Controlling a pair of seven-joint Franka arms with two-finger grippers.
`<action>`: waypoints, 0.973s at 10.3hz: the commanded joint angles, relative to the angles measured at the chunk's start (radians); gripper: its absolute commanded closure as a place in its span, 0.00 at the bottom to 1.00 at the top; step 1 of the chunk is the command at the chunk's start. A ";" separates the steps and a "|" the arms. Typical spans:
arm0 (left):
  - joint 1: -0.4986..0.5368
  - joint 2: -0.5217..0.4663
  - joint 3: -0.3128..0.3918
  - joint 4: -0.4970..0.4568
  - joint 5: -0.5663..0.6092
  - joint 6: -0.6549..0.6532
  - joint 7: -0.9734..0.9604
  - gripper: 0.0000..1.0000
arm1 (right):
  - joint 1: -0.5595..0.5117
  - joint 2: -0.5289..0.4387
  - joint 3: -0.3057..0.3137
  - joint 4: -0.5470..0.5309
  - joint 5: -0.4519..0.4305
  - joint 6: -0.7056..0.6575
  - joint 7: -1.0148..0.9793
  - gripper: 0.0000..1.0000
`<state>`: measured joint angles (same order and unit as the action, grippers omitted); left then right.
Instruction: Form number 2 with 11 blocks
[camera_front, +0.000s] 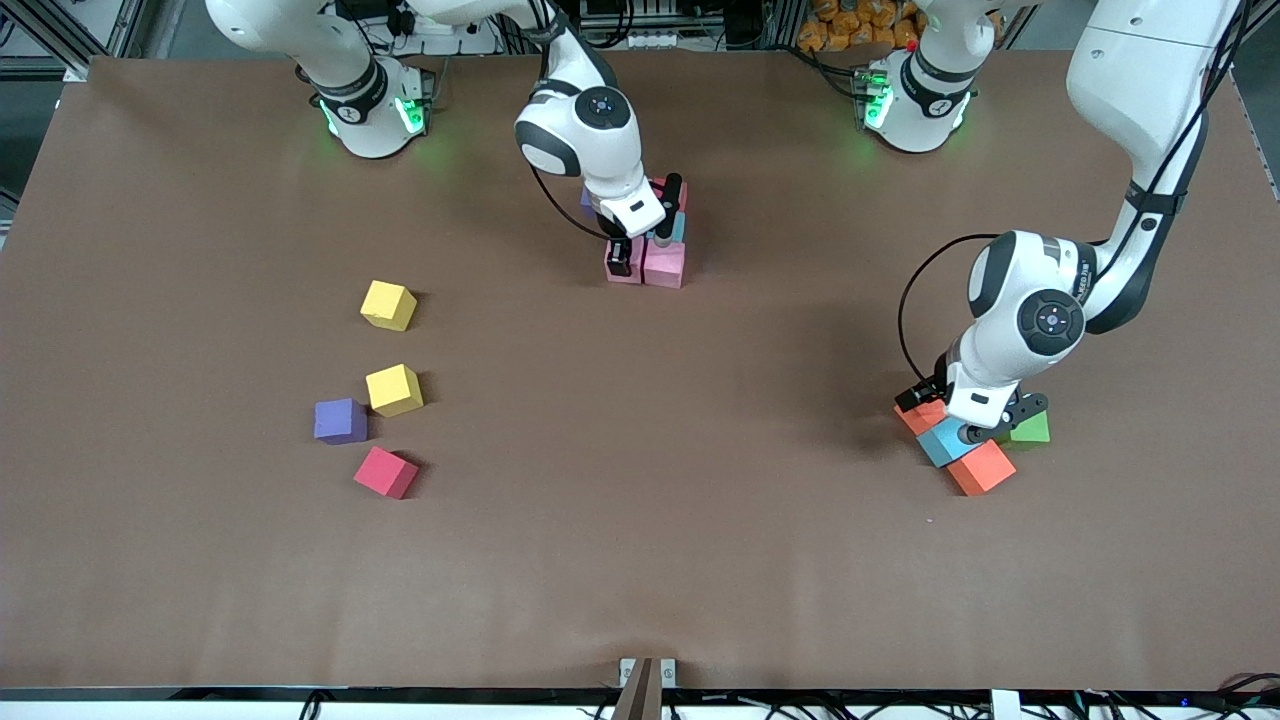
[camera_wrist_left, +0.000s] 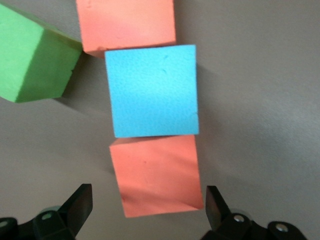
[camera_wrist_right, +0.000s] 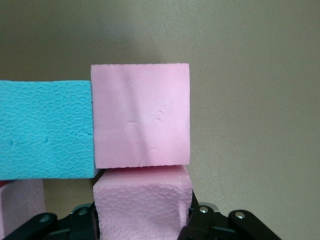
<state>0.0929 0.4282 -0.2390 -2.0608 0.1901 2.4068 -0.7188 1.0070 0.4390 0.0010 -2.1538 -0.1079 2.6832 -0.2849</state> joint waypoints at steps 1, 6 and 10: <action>0.004 0.007 0.012 0.008 -0.026 0.015 0.001 0.00 | 0.024 0.043 -0.006 0.035 -0.003 -0.006 0.038 1.00; 0.002 0.032 0.015 0.031 -0.028 0.029 -0.001 0.00 | 0.036 0.067 -0.006 0.046 -0.003 -0.008 0.055 1.00; 0.002 0.055 0.018 0.048 -0.026 0.031 -0.001 0.00 | 0.036 0.067 -0.006 0.045 -0.004 -0.006 0.069 0.01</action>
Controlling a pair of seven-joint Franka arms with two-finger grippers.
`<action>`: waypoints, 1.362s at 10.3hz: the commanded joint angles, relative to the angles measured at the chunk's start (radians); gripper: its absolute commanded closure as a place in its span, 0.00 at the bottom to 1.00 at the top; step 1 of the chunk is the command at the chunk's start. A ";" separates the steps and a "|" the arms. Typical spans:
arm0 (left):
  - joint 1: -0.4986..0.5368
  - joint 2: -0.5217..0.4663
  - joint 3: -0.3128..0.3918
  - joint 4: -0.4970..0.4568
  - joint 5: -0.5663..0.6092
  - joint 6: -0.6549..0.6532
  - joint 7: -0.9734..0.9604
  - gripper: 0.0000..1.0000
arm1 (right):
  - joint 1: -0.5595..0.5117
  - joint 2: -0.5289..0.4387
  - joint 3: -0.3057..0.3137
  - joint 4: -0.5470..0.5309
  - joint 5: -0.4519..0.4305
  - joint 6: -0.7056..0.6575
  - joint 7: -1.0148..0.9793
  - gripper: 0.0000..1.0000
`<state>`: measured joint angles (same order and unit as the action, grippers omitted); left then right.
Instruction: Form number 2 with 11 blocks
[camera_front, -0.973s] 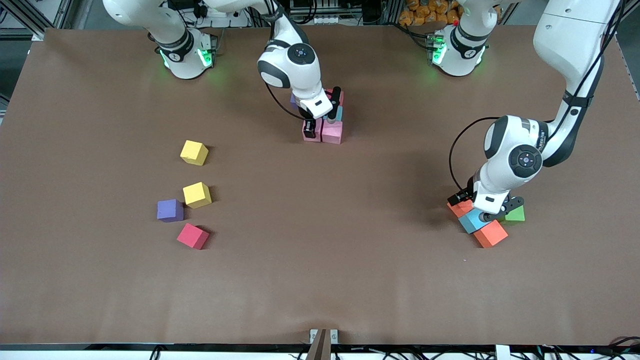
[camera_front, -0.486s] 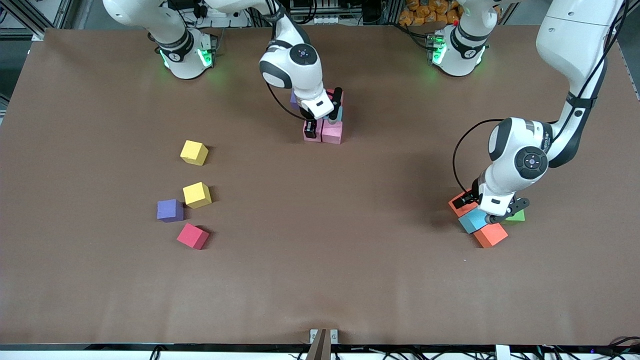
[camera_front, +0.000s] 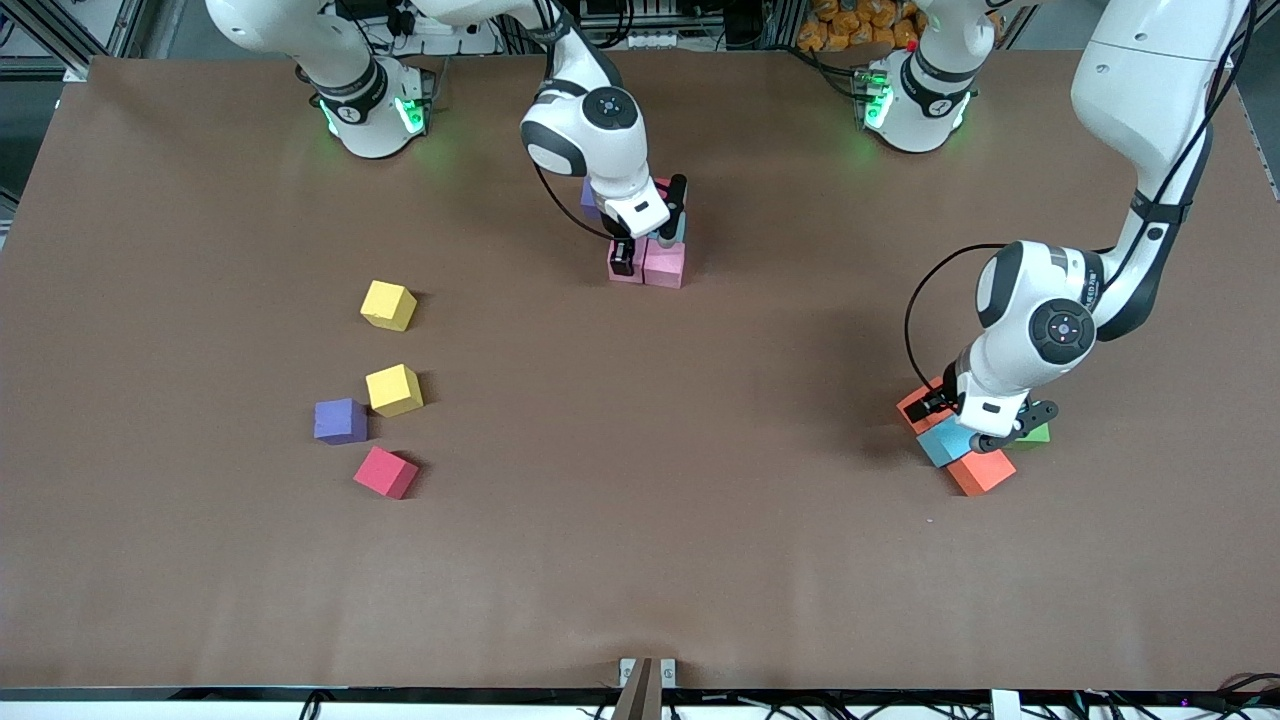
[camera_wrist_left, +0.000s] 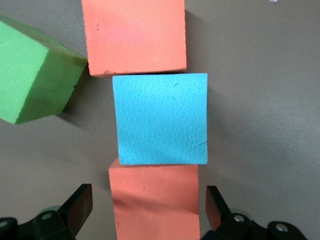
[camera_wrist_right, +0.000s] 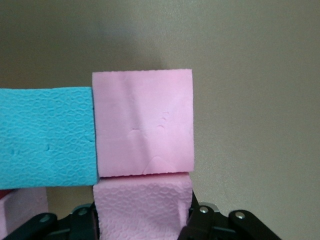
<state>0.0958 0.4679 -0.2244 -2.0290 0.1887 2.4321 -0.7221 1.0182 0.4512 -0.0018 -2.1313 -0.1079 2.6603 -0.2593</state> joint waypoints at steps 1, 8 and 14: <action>-0.001 0.015 0.008 0.016 -0.023 0.005 0.009 0.00 | 0.022 0.055 -0.003 0.022 -0.007 0.017 0.041 0.00; -0.002 0.017 0.022 0.019 -0.025 0.005 0.010 0.27 | -0.004 -0.057 -0.003 0.011 -0.004 -0.074 0.032 0.00; -0.059 0.011 0.005 0.055 -0.089 -0.004 -0.159 0.53 | -0.149 -0.207 -0.007 0.036 0.002 -0.340 0.020 0.00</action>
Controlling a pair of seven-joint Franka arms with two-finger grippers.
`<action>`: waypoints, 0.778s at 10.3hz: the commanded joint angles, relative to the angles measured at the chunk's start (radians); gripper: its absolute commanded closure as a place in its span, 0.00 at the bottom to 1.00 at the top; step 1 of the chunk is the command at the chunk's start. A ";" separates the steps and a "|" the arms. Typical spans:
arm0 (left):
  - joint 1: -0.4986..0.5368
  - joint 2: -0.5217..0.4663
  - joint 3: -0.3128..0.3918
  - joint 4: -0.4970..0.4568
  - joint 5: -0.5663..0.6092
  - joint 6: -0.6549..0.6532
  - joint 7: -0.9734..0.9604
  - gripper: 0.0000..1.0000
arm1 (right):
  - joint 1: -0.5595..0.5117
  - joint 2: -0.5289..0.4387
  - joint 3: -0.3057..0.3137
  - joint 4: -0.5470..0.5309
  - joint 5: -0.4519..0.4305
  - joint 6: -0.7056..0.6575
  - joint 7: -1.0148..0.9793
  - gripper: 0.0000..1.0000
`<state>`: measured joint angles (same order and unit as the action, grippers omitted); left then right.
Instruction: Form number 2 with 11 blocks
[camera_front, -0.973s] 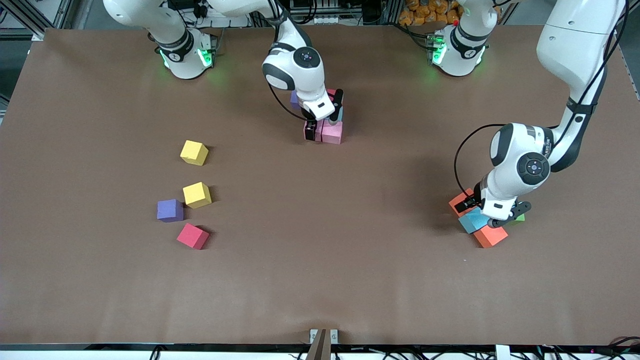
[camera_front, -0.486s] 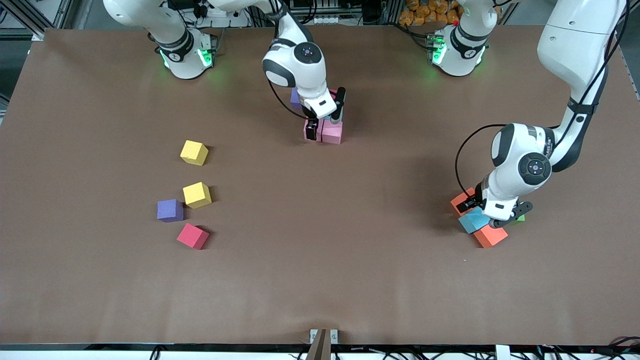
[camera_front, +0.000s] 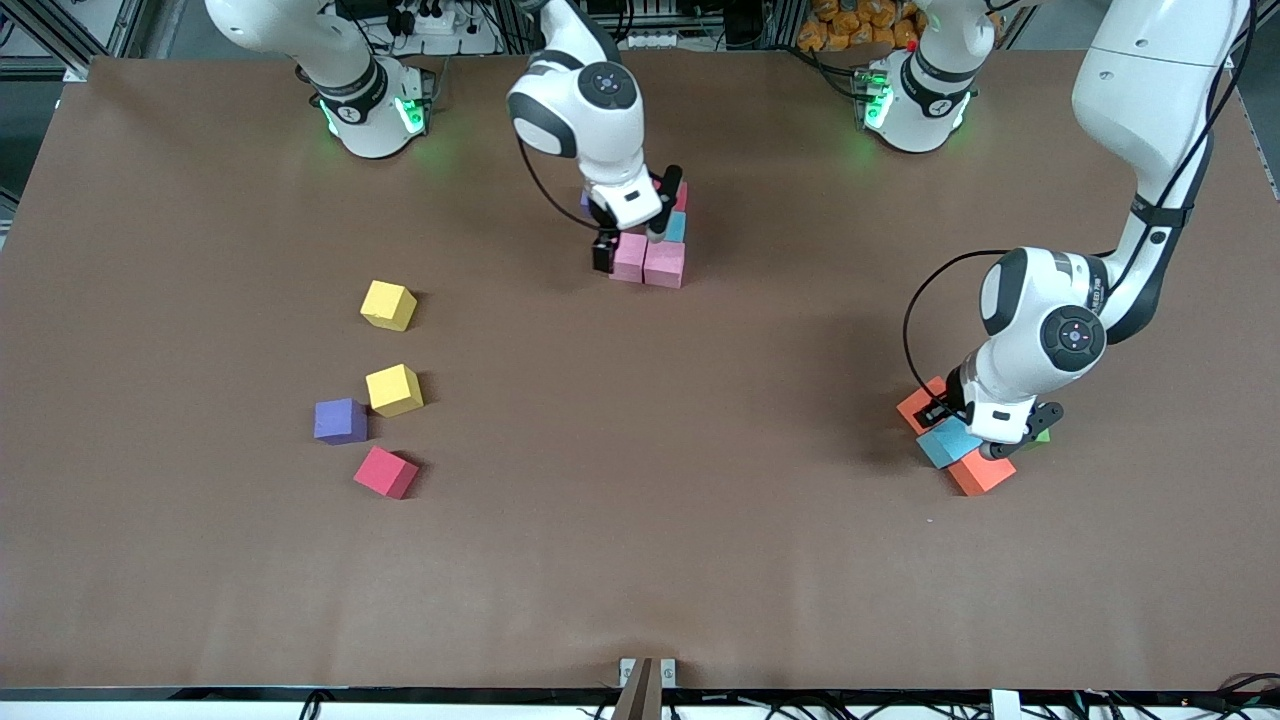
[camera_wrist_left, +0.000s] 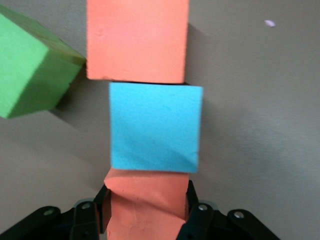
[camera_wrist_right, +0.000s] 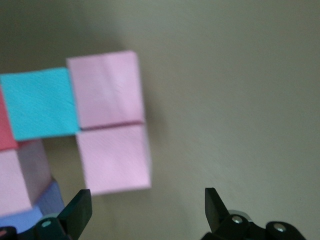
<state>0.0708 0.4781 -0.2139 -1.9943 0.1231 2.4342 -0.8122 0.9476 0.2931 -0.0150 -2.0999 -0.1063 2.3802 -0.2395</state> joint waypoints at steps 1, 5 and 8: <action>-0.039 -0.003 -0.042 0.022 -0.023 -0.006 -0.138 0.53 | -0.128 -0.052 0.003 0.042 -0.001 -0.117 0.006 0.00; -0.156 -0.009 -0.134 0.068 -0.026 -0.012 -0.514 0.54 | -0.379 -0.031 0.007 0.149 -0.004 -0.222 -0.004 0.00; -0.319 -0.013 -0.137 0.123 -0.057 -0.038 -0.798 0.54 | -0.522 -0.011 0.009 0.142 -0.006 -0.170 -0.097 0.00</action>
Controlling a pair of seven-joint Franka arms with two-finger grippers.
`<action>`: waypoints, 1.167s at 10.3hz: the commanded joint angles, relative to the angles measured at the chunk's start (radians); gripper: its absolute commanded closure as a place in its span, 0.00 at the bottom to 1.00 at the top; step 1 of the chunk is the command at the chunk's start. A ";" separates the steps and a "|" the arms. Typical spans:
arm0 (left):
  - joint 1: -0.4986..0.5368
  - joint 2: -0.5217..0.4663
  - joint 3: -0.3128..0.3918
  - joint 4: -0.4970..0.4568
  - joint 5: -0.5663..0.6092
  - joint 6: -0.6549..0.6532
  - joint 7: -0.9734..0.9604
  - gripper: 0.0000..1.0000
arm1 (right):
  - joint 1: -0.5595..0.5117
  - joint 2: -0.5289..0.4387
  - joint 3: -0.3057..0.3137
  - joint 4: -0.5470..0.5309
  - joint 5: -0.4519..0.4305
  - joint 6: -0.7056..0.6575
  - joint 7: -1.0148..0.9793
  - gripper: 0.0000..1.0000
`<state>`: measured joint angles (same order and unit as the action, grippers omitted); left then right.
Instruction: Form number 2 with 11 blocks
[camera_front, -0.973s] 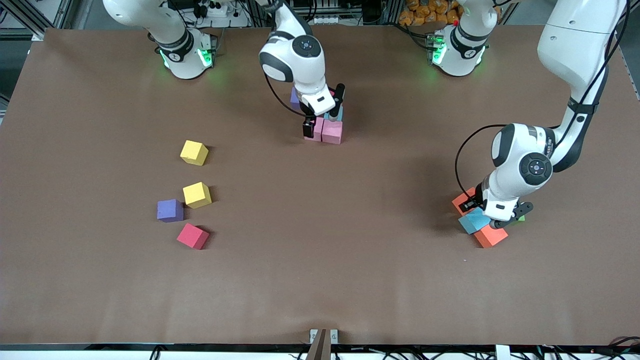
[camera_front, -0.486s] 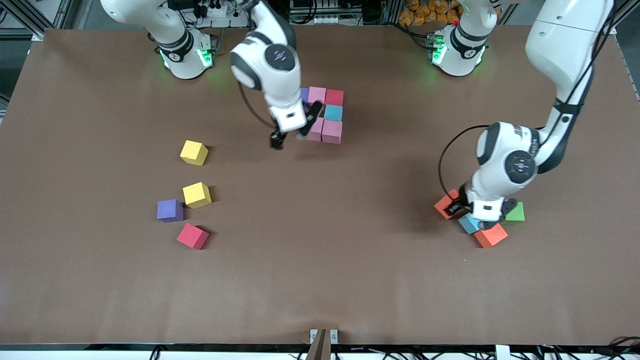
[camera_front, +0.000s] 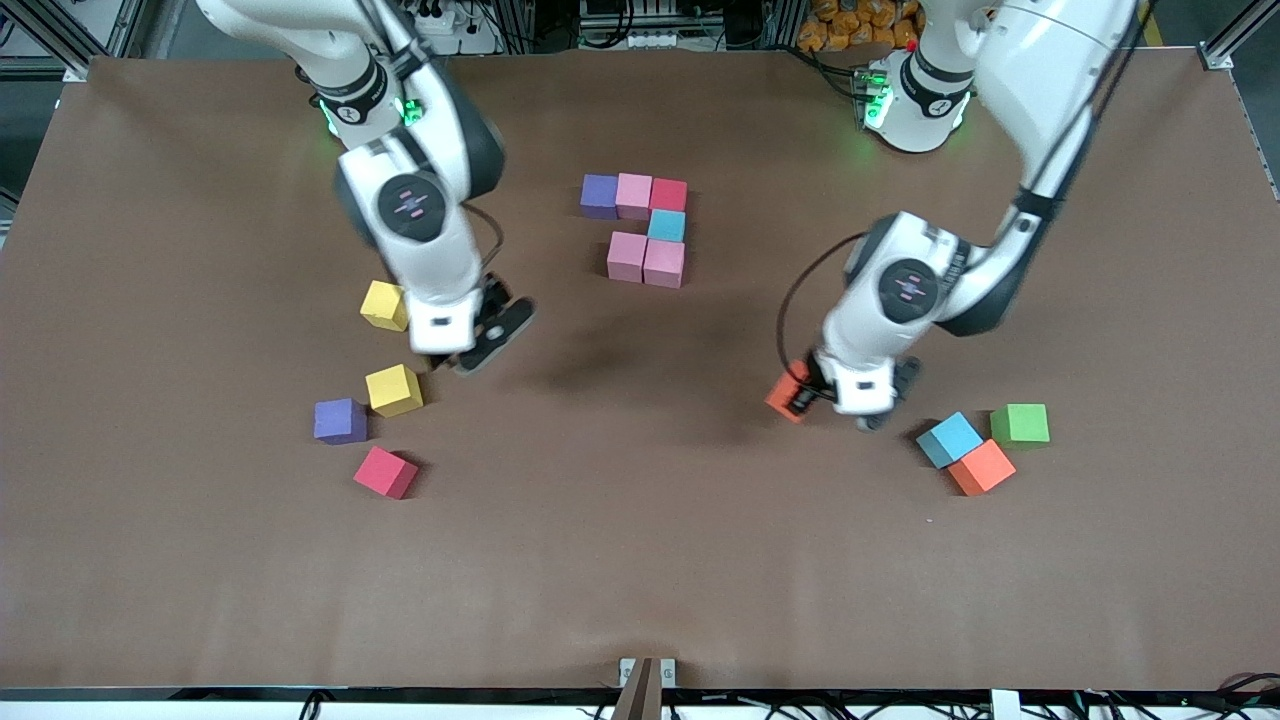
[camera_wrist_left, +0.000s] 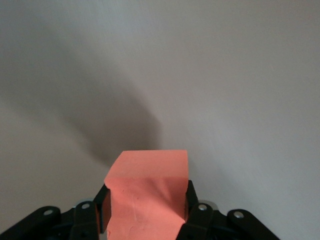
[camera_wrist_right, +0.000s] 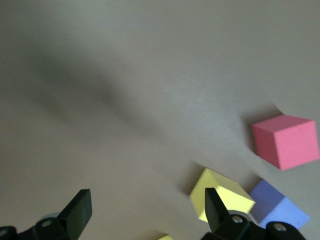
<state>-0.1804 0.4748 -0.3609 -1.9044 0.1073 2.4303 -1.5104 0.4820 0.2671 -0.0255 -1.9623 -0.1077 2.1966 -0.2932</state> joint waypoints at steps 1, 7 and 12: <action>-0.117 -0.012 0.010 0.072 -0.069 -0.083 -0.179 0.54 | -0.109 0.032 0.021 0.006 -0.004 0.044 -0.128 0.00; -0.448 0.059 0.025 0.218 -0.107 -0.128 -0.641 0.54 | -0.261 0.236 0.021 0.113 0.000 0.255 -0.486 0.00; -0.732 0.206 0.183 0.422 -0.115 -0.244 -0.833 0.54 | -0.290 0.363 0.022 0.224 0.002 0.311 -0.504 0.00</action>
<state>-0.8704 0.6275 -0.2078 -1.5800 0.0116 2.2444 -2.3177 0.2164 0.5892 -0.0236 -1.8027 -0.1069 2.5154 -0.7774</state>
